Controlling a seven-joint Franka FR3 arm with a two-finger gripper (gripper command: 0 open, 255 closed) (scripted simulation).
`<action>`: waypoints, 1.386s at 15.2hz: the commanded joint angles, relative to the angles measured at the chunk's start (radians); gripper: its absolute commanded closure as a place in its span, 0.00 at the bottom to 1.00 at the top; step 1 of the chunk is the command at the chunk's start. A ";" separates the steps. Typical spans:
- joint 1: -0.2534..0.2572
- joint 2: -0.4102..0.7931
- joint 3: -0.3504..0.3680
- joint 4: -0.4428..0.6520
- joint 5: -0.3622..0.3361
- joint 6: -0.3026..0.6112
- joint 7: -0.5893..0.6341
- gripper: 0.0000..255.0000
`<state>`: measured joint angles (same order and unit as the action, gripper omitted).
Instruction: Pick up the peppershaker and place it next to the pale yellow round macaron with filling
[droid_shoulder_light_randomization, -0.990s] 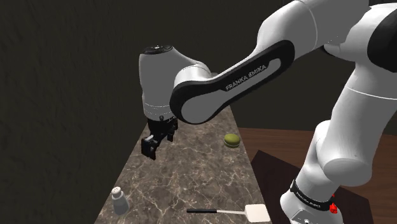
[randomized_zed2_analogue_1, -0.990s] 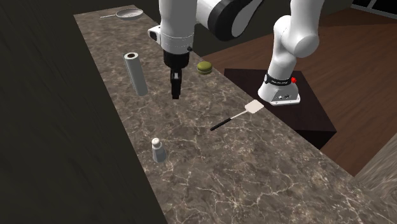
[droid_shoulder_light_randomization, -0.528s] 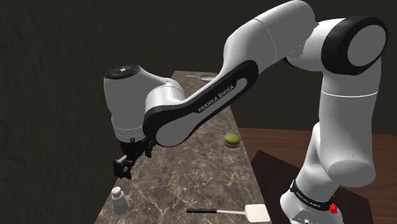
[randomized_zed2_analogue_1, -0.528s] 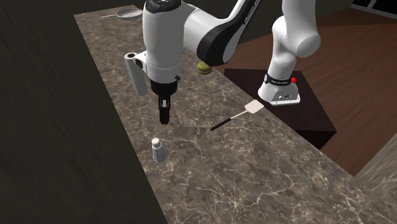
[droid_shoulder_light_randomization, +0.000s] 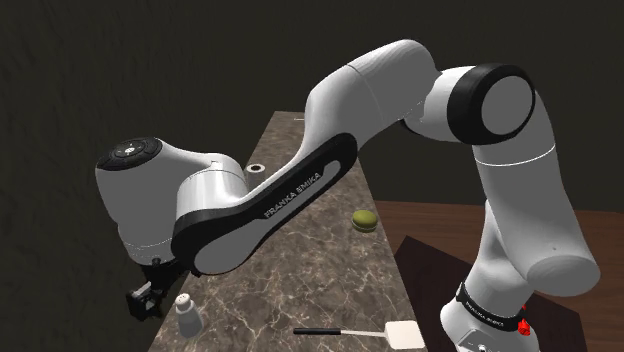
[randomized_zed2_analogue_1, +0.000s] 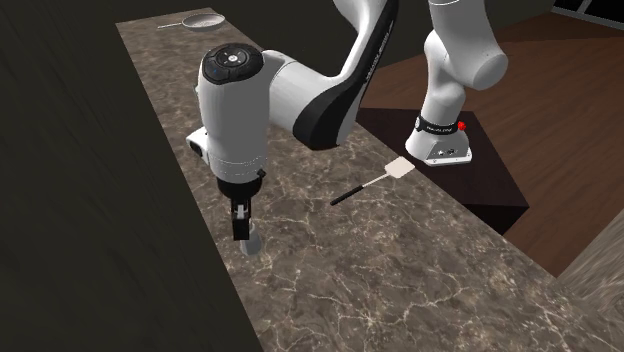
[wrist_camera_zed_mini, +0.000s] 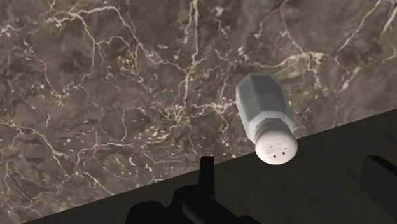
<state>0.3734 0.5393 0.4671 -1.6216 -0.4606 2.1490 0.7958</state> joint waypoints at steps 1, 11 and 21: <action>0.006 0.022 -0.007 0.008 -0.011 0.013 0.006 0.00; 0.012 0.066 -0.024 0.003 -0.036 0.060 0.019 0.00; 0.012 0.066 -0.024 0.003 -0.036 0.060 0.019 1.00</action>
<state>0.3855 0.6054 0.4428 -1.6187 -0.4966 2.2089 0.8149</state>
